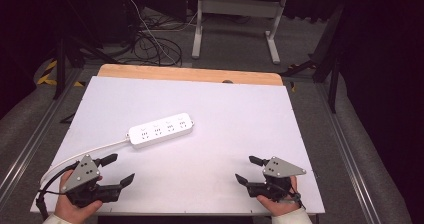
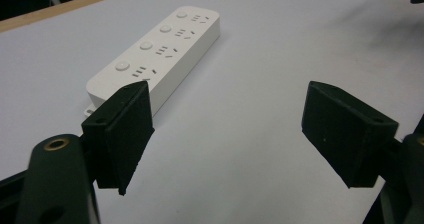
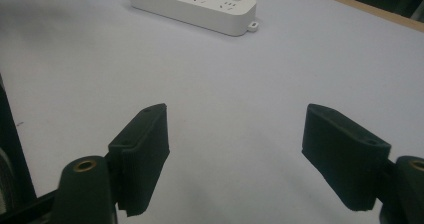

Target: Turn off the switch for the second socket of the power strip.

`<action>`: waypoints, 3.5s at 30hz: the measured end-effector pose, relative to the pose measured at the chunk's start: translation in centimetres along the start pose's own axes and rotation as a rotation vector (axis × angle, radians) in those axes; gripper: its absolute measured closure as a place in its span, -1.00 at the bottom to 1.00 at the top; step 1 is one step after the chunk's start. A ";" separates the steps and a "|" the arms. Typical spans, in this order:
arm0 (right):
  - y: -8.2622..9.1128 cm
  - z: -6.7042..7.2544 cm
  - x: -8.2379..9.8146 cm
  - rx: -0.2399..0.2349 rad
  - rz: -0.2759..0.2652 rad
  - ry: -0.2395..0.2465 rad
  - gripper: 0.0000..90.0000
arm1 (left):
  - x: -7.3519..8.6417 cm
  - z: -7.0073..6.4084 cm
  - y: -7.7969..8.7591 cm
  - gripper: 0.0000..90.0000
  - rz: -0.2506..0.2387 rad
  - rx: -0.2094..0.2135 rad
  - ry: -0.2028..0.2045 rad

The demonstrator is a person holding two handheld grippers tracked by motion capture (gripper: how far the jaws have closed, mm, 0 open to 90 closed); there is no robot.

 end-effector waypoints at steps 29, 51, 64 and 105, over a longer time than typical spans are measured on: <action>-0.1 0.2 0.2 -0.003 0.008 0.003 -0.39 | -5.7 1.9 -1.7 -0.54 0.050 0.023 -0.020; -0.1 0.1 0.5 -0.005 0.012 -0.008 -0.39 | -7.9 4.3 -4.6 -0.49 0.095 0.004 -0.001; -0.1 0.0 0.5 -0.005 0.010 -0.010 -0.39 | -9.2 4.9 -6.7 -0.47 0.122 -0.025 -0.004; 0.0 0.2 0.5 -0.029 0.010 -0.013 -0.40 | -6.7 8.0 -13.3 1.00 0.240 -0.051 0.170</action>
Point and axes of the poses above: each handheld gripper's, and its own axes: y roughly backward along the jaws, x roughly out of its underside, z roughly to its left, the point moved 8 cm from there along -y, roughly forward along the jaws, and after that the axes turned 8 degrees about -y, right-handed, at the moved point
